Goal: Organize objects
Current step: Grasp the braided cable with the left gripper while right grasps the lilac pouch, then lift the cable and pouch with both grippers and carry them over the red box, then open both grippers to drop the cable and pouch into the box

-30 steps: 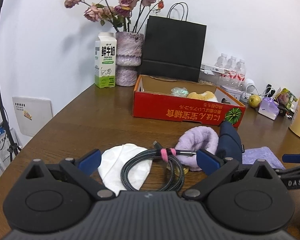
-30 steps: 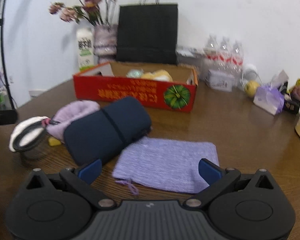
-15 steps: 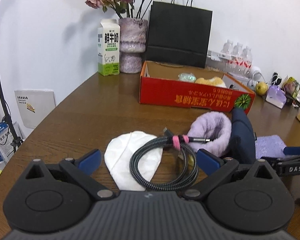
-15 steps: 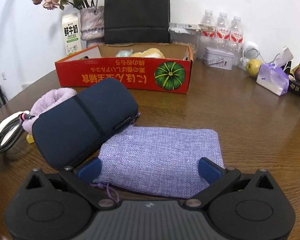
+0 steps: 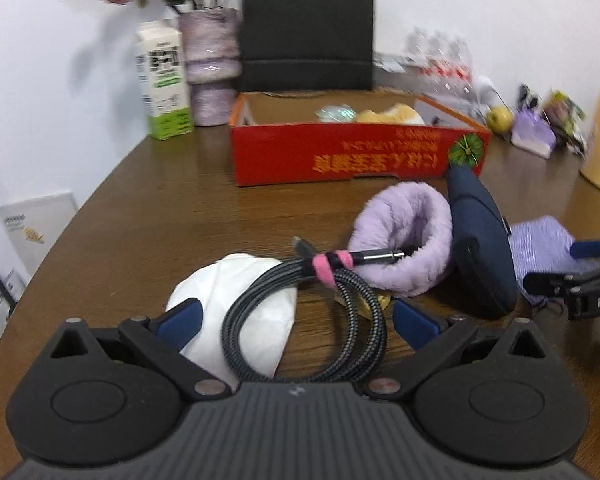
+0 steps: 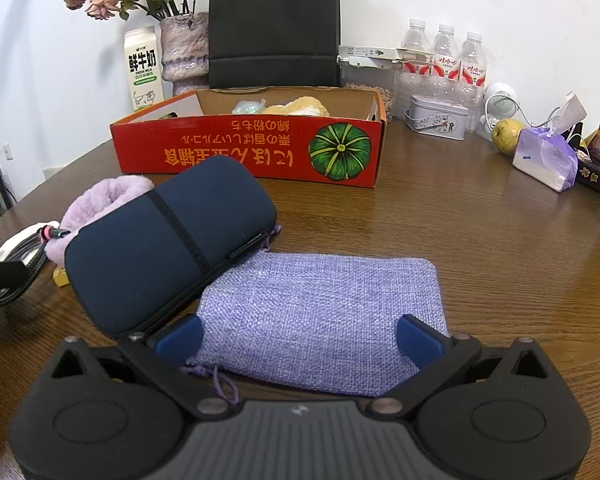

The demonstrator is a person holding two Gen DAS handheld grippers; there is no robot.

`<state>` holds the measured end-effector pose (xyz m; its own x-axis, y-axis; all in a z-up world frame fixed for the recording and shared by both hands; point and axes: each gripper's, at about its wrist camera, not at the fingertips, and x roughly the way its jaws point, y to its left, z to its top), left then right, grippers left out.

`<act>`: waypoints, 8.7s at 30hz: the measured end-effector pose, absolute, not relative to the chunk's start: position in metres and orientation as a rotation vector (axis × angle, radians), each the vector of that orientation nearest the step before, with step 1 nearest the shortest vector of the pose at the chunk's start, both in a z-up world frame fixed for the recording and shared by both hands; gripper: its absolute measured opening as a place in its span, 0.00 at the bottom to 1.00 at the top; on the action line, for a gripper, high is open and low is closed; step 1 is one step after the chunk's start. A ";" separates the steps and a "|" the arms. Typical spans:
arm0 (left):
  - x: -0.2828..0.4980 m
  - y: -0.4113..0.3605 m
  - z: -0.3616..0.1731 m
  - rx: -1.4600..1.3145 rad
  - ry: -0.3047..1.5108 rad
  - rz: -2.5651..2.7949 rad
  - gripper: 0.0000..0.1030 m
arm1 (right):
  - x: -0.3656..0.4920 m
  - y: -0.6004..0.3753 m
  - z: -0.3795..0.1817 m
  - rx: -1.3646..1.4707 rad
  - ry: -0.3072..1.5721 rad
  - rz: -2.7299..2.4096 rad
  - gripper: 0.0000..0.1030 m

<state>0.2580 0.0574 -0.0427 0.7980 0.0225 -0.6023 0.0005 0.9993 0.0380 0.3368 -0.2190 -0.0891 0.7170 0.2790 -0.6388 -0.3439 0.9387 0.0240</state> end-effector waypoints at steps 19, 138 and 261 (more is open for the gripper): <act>0.262 0.057 -0.055 0.014 0.607 0.021 0.87 | 0.337 -0.219 -0.089 -0.098 0.690 0.344 1.00; 0.229 0.061 -0.013 0.049 0.442 0.202 0.86 | 0.267 -0.238 -0.056 -0.078 0.216 0.323 0.03; 0.511 0.044 0.036 -0.146 0.443 0.207 1.00 | 0.548 -0.125 -0.012 0.009 0.384 0.361 1.00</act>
<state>0.5110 0.0445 0.0363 0.8832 0.1663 -0.4384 -0.2294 0.9687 -0.0947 0.5485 -0.1250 -0.0116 0.8644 0.3462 -0.3645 -0.3427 0.9363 0.0766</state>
